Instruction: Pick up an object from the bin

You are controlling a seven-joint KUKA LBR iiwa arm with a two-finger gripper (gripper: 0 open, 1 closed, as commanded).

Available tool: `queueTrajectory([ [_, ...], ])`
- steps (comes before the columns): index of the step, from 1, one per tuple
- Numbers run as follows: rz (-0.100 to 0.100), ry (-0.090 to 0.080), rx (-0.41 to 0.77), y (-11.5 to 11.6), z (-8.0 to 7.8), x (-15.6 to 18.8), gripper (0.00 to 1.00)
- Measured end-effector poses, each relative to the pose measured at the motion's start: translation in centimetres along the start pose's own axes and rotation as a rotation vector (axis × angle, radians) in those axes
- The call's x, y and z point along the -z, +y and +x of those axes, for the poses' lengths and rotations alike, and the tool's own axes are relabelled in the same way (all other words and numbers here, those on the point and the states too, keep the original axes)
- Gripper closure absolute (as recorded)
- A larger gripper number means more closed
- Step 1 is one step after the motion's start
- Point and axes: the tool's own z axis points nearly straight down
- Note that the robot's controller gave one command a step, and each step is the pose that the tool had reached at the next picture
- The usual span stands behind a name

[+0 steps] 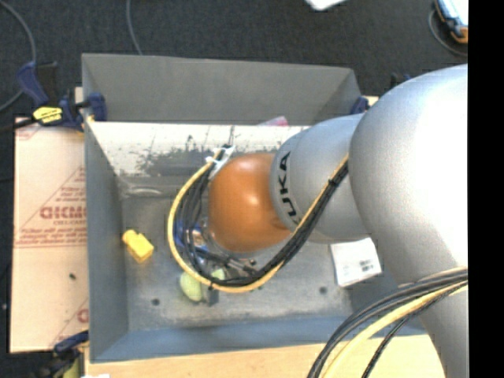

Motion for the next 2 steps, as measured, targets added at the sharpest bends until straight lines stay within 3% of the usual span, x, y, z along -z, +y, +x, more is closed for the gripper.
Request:
queueTrajectory([
  [2,0.000,0.000,-0.001,0.00,0.00,0.00,1.00],
])
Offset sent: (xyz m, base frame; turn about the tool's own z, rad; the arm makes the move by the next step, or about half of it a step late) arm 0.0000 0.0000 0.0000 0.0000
